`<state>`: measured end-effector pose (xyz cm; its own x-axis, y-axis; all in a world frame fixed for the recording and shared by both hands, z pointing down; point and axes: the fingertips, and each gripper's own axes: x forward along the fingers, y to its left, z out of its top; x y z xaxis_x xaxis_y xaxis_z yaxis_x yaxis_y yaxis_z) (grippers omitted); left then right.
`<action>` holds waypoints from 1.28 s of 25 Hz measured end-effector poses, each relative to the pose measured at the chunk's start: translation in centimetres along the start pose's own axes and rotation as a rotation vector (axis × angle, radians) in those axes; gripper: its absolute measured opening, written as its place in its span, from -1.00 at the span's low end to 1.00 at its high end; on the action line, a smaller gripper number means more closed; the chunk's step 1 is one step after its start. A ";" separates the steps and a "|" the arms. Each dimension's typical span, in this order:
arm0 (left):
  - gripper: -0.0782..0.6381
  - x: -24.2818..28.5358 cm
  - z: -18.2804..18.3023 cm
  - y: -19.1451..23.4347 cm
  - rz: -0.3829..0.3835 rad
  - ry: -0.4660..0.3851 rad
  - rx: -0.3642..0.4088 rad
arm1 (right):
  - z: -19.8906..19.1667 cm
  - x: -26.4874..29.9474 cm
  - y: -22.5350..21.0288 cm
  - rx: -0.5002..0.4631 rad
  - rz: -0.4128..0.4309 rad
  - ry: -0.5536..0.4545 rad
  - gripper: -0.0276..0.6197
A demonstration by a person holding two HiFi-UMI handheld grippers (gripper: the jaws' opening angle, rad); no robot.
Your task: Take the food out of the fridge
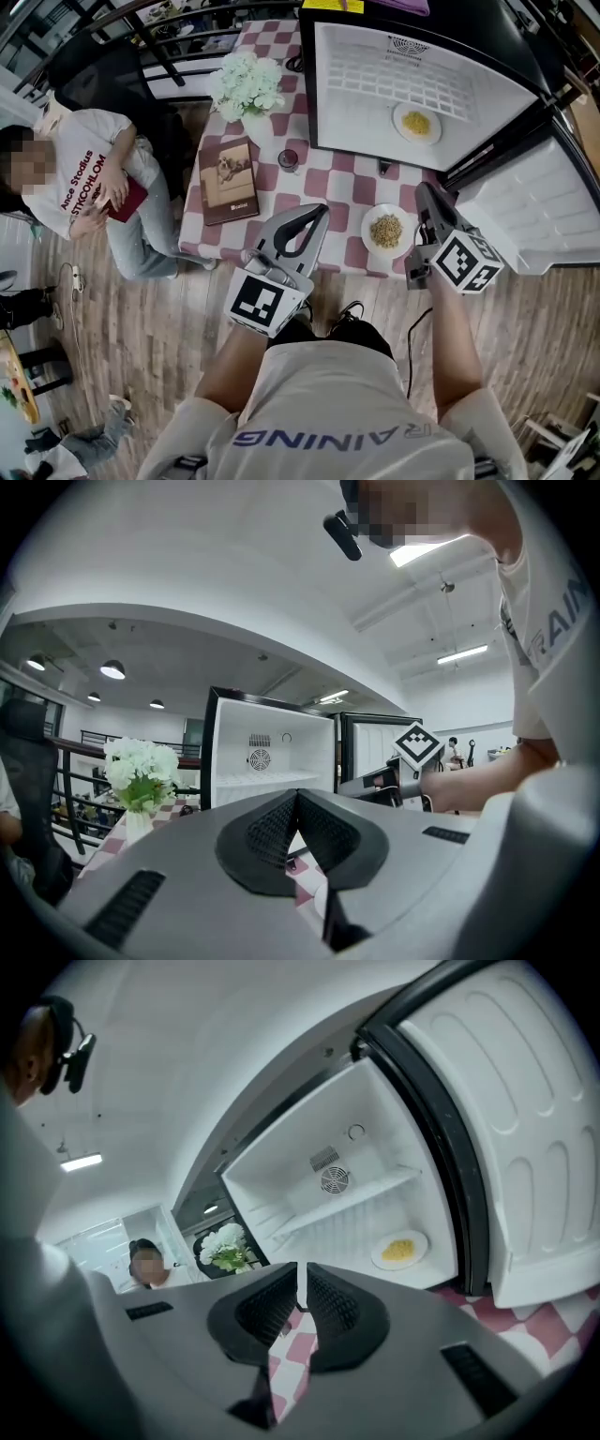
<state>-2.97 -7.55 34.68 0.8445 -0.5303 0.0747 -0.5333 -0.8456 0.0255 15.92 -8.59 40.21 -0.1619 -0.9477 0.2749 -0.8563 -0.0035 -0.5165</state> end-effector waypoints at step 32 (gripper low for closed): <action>-0.76 5.8 -5.6 4.5 -0.037 0.125 -0.064 | -4.3 16.9 -22.0 1.121 -0.372 -0.314 -0.40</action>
<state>-0.75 -14.07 40.79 0.8527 -0.4840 0.1964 -0.5078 -0.8563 0.0941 29.96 -23.16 59.68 0.2611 -0.8654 0.4278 0.0974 -0.4173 -0.9036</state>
